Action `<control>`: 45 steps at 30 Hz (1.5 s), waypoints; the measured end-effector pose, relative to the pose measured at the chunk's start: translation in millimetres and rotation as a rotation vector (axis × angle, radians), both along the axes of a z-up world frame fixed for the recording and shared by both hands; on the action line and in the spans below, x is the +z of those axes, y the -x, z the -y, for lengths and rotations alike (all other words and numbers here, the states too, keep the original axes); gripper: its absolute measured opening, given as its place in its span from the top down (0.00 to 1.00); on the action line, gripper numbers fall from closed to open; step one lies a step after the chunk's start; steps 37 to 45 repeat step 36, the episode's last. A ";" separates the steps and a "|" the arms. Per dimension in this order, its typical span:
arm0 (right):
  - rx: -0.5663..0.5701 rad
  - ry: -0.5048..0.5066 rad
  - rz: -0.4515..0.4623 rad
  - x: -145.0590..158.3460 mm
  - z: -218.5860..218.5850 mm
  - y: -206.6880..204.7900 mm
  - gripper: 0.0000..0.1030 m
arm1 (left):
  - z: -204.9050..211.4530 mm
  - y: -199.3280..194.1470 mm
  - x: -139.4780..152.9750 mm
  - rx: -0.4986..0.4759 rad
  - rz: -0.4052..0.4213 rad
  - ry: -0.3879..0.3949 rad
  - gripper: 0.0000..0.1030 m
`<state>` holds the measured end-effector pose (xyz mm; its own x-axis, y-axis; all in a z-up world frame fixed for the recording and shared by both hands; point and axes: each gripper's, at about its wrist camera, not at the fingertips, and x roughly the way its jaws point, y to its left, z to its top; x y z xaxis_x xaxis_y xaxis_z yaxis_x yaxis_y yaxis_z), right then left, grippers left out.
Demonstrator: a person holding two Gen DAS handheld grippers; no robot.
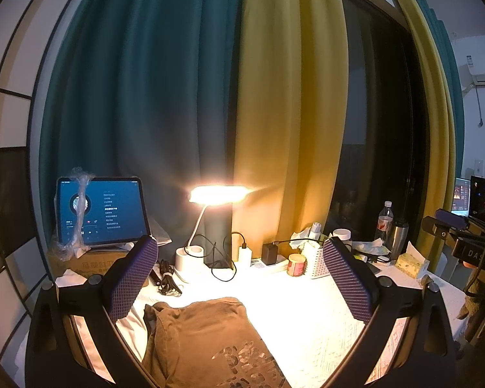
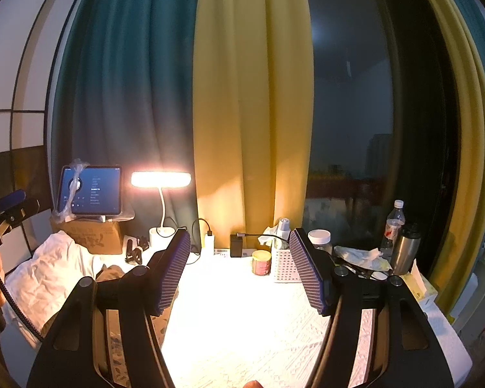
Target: Fold small clothes
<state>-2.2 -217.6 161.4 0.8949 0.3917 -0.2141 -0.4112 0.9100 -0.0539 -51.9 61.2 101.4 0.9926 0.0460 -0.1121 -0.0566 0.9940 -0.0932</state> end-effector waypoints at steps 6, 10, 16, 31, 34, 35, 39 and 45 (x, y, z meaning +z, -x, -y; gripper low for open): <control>0.000 0.000 -0.004 -2.8 0.3 -1.8 0.35 | 0.3 0.2 -0.2 0.000 -0.001 -0.001 0.02; 0.000 0.000 -0.006 -4.7 -0.1 -2.2 0.35 | -2.1 -1.5 -2.8 -0.004 -0.004 -0.004 0.02; -0.001 0.000 -0.009 -6.6 -0.3 -3.7 0.35 | -4.7 -2.9 -3.2 -0.009 -0.002 -0.008 0.02; -0.004 -0.001 -0.013 -8.2 -0.1 -4.7 0.35 | -7.4 -3.2 -2.7 -0.006 -0.007 -0.014 0.02; -0.002 0.002 -0.018 -11.8 -2.2 -4.1 0.35 | -9.2 -3.4 -3.5 -0.007 -0.008 -0.015 0.02; -0.003 0.003 -0.020 -12.4 -3.8 -5.7 0.35 | -8.5 -3.8 -3.2 -0.006 -0.009 -0.015 0.02; -0.002 0.005 -0.022 -12.8 -4.8 -5.9 0.35 | -9.4 -4.6 -3.4 -0.006 -0.012 -0.015 0.02; -0.002 0.005 -0.022 -12.8 -4.8 -5.9 0.35 | -9.4 -4.6 -3.4 -0.006 -0.012 -0.015 0.02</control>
